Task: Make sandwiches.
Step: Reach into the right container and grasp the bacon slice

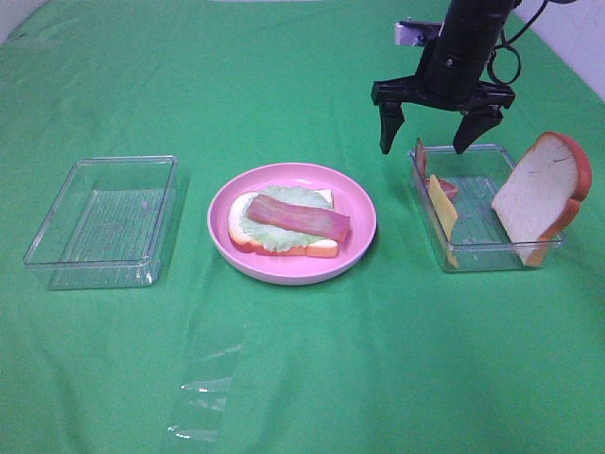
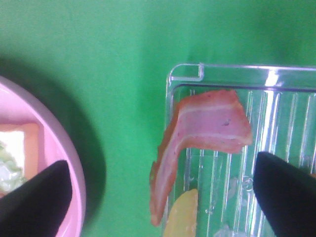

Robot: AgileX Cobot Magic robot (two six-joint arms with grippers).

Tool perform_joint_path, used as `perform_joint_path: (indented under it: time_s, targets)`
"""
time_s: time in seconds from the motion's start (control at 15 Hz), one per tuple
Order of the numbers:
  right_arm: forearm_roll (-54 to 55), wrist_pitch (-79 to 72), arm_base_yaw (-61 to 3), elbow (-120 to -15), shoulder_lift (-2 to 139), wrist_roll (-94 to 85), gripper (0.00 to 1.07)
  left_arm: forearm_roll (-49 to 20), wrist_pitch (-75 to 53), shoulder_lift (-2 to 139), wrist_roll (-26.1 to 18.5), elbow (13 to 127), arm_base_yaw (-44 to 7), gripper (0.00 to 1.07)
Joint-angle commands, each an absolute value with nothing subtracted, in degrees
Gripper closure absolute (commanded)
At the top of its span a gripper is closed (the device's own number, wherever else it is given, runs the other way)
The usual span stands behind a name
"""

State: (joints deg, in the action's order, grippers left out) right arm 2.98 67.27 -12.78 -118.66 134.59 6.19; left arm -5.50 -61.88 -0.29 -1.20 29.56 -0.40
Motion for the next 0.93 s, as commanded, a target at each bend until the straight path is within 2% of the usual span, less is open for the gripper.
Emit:
perform_joint_path:
  time_s: [0.07, 0.4, 0.53, 0.6, 0.67, 0.73, 0.8, 0.93]
  targets:
    - [3.38, 66.06, -12.83, -118.83, 134.87, 6.47, 0.14, -6.07, -61.71, -1.09, -1.32, 29.62, -0.34, 0.07]
    - [3.38, 65.26, -12.83, -118.83, 134.99, 6.25, 0.15, -6.07, -61.71, -1.09, -1.32, 29.62, -0.34, 0.07]
    - [3.38, 65.32, -12.83, -118.83, 135.16, 6.25, 0.19, -6.07, -61.71, -1.09, -1.32, 29.62, -0.34, 0.07]
    - [3.38, 65.37, -12.83, -118.83, 135.28, 6.25, 0.24, -6.07, -61.71, -1.09, -1.32, 29.62, -0.34, 0.07]
    - [3.15, 65.49, -12.83, -118.83, 135.68, 6.36, 0.41, -6.07, -61.71, -1.09, -1.32, 29.62, -0.34, 0.07]
    - [2.46, 65.83, -12.83, -118.83, 135.96, 6.76, 0.5, -6.07, -61.71, -1.09, -1.32, 29.62, -0.34, 0.07]
    - [2.23, 66.06, -12.83, -118.83, 136.19, 6.99, 0.54, -6.07, -61.71, -1.09, -1.32, 29.62, -0.34, 0.07]
    - [1.55, 66.86, -12.83, -118.83, 136.82, 8.08, 0.69, -6.07, -61.71, -1.09, -1.32, 29.62, -0.34, 0.07]
